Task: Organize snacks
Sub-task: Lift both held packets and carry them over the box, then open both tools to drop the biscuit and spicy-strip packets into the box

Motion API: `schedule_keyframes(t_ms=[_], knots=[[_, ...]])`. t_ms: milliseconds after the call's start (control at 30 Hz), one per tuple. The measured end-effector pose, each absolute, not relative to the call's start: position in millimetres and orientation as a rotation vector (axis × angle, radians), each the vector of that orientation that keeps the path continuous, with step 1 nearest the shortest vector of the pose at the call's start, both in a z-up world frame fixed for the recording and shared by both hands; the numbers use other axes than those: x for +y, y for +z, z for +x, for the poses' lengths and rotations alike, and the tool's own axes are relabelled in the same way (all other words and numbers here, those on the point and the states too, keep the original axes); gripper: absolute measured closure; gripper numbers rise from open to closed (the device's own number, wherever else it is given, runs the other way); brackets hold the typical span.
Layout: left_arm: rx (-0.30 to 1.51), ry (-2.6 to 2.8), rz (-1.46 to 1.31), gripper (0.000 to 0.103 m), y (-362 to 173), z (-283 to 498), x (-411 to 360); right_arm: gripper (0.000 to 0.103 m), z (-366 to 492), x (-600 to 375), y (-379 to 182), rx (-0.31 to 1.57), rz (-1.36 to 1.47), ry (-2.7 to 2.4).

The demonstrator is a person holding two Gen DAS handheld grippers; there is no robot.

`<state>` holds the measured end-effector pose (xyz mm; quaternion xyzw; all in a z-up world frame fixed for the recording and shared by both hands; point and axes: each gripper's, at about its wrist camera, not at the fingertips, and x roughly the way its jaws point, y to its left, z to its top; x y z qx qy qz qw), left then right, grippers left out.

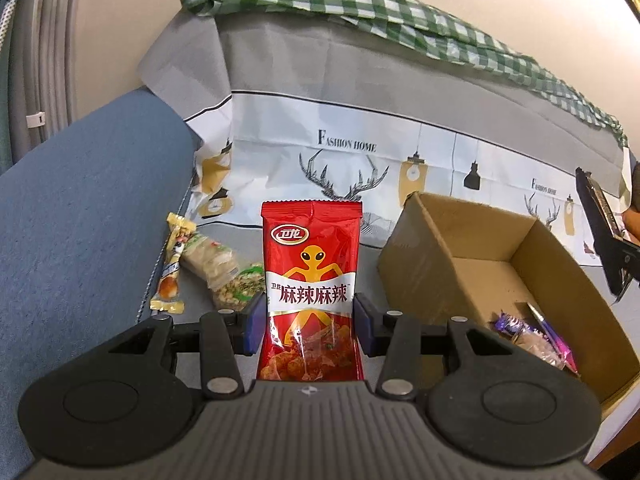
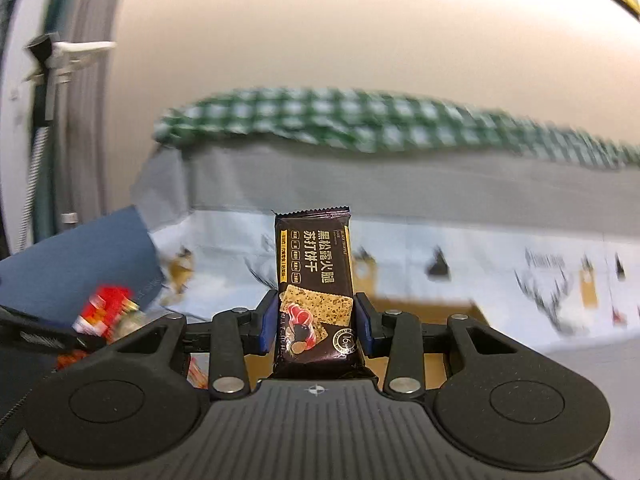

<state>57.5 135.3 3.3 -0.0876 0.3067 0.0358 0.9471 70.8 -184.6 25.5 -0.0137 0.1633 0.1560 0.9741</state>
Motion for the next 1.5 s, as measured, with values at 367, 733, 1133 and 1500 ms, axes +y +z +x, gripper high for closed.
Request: schedule_keyframes(t_ms=[367,733,1133,1500], knots=[[0.483,-0.039,-0.153,0.053,17,65,78,0.062,76,-236,28,0.284,0.05,0.249],[0.39,-0.215,-0.167,0.053,17,87,2,0.062,79,-278,20,0.283,0.017,0.187],[0.388,-0.288,-0.147,0.053,6,103,-33,0.062,89,-307,12,0.314,0.037,0.1],[0.407,-0.35,-0.204,0.045,7,105,-31,0.062,91,-298,10,0.312,-0.002,0.117]])
